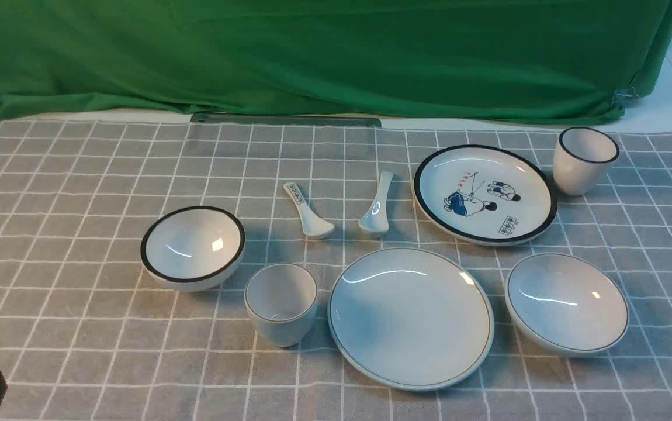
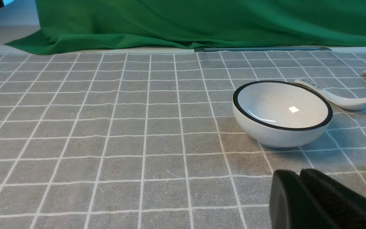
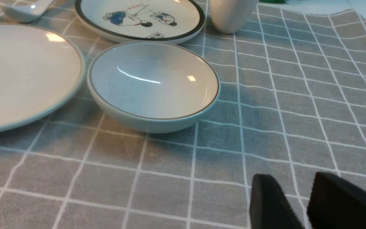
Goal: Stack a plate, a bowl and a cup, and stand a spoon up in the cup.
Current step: Use the right arm to grab a blue rice bowl
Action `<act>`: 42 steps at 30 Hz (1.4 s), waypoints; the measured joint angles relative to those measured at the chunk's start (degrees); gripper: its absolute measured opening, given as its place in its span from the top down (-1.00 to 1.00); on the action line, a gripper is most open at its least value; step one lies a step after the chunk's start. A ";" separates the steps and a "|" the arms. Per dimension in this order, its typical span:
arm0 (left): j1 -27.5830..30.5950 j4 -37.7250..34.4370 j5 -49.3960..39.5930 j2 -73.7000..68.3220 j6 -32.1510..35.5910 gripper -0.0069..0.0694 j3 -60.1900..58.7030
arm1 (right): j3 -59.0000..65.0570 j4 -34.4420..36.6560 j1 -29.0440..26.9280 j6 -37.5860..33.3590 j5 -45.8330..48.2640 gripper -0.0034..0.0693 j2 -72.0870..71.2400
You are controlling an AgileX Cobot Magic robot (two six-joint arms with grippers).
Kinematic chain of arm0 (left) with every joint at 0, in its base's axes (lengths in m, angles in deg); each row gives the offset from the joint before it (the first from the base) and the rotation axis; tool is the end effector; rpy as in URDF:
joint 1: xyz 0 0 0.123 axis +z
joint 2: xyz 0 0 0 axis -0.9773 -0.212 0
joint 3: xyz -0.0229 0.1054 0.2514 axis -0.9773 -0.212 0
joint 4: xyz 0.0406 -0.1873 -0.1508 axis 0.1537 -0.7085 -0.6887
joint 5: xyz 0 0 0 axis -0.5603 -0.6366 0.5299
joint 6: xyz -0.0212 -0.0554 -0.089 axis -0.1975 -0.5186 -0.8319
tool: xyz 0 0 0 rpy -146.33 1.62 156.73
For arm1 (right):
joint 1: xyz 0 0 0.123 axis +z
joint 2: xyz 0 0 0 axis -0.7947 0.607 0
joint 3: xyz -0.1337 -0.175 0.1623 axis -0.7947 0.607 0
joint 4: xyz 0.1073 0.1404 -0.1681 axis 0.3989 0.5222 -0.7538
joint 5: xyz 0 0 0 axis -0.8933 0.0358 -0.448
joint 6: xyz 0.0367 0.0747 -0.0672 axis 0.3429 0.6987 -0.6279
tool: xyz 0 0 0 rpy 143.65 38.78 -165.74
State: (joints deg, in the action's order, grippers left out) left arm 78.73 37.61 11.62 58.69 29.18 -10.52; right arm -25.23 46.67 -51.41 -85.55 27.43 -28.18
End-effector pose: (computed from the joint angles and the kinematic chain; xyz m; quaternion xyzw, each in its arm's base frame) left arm 0.0752 -0.0027 0.1886 0.0430 0.7538 0.0245 0.6553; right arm 0.0748 0.0033 0.1850 -0.0828 0.7618 -0.0453 0.6408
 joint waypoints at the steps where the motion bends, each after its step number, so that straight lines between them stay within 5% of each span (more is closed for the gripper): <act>1: 0.00 0.00 0.00 0.00 0.00 0.77 0.00 | 0.00 0.00 0.00 0.00 0.00 0.24 0.00; 21: 0.00 1.58 1.93 0.00 0.75 0.77 0.00 | 0.00 0.00 0.00 0.00 0.00 0.24 0.00; 24: 0.00 -2.24 6.17 0.00 1.01 0.77 0.00 | 0.00 0.00 0.00 0.00 0.00 0.24 0.00; 28: 0.00 -16.82 16.05 0.00 -3.87 0.77 0.00 | 0.00 0.00 0.00 0.00 -1.09 0.24 0.00; 32: 0.00 -20.15 20.48 0.00 -8.89 0.77 0.00 | 0.00 0.52 0.00 0.55 -2.77 0.24 0.00; 35: 0.00 -20.83 22.88 0.00 -15.36 0.77 0.00 | 0.00 4.48 0.07 5.40 -6.57 0.24 0.00; 37: 0.00 -20.83 24.85 0.00 -21.57 0.77 0.00 | 0.00 8.14 0.07 15.00 -12.72 0.24 0.00; 42: 0.00 -20.58 33.32 0.00 -26.79 0.77 0.00 | 0.00 9.12 0.07 26.50 -20.66 0.24 0.00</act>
State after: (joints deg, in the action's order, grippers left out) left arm 78.73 17.03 44.93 58.69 2.39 -10.52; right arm -25.23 55.79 -51.34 -59.04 6.76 -28.18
